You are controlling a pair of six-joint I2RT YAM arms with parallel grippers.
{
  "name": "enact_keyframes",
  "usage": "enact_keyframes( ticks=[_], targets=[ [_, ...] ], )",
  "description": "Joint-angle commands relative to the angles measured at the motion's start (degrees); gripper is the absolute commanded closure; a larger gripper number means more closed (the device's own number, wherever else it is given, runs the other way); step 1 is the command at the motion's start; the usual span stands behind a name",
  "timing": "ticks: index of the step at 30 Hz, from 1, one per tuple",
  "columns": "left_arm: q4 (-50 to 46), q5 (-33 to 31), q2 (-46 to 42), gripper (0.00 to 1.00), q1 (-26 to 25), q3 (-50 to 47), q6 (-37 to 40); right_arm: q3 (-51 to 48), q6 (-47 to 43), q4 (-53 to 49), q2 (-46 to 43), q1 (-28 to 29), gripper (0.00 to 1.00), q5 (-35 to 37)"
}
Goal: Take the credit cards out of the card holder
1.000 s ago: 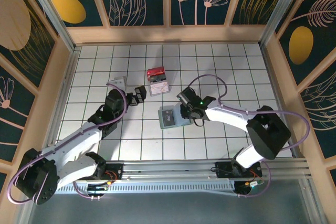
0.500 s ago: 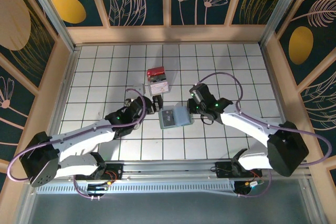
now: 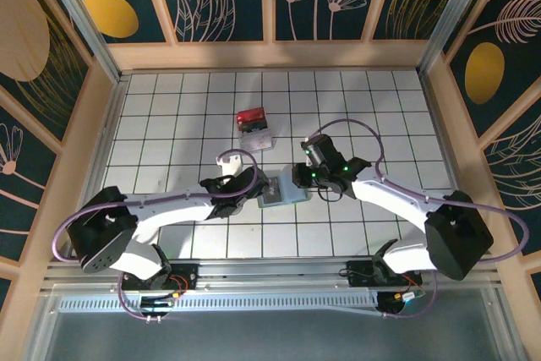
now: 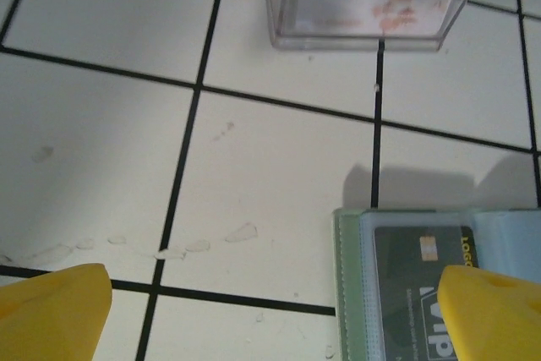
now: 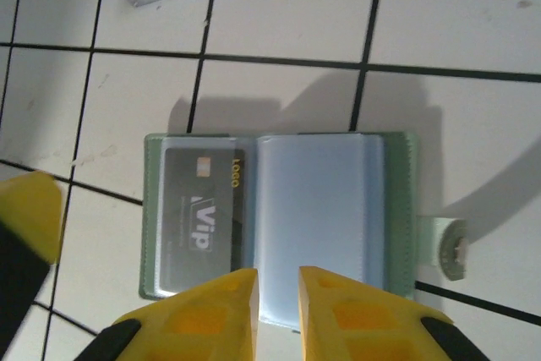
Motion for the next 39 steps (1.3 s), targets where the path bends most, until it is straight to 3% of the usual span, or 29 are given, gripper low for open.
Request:
enact_keyframes(
  ticks=[1,13,24,29,39],
  targets=[
    [-2.72,3.31,1.91,0.05,-0.26,2.08,-1.57,-0.52,0.19,2.5,1.06,-0.21,0.82,-4.58],
    [-7.91,6.42,8.17,0.2,0.29,4.69,0.52,-0.35,3.52,5.39,5.89,-0.17,0.88,-11.34],
    [-1.15,12.15,10.31,0.27,2.1,3.59,4.78,-0.31,5.97,7.25,8.27,1.36,0.88,-12.91],
    [3.02,14.79,8.36,0.32,3.83,-0.23,4.7,-0.27,6.37,7.58,9.62,1.31,0.83,-12.64],
    [5.91,18.21,10.05,0.33,4.15,-2.06,5.07,1.06,6.72,9.13,14.47,1.36,0.78,-13.62]
  ],
)
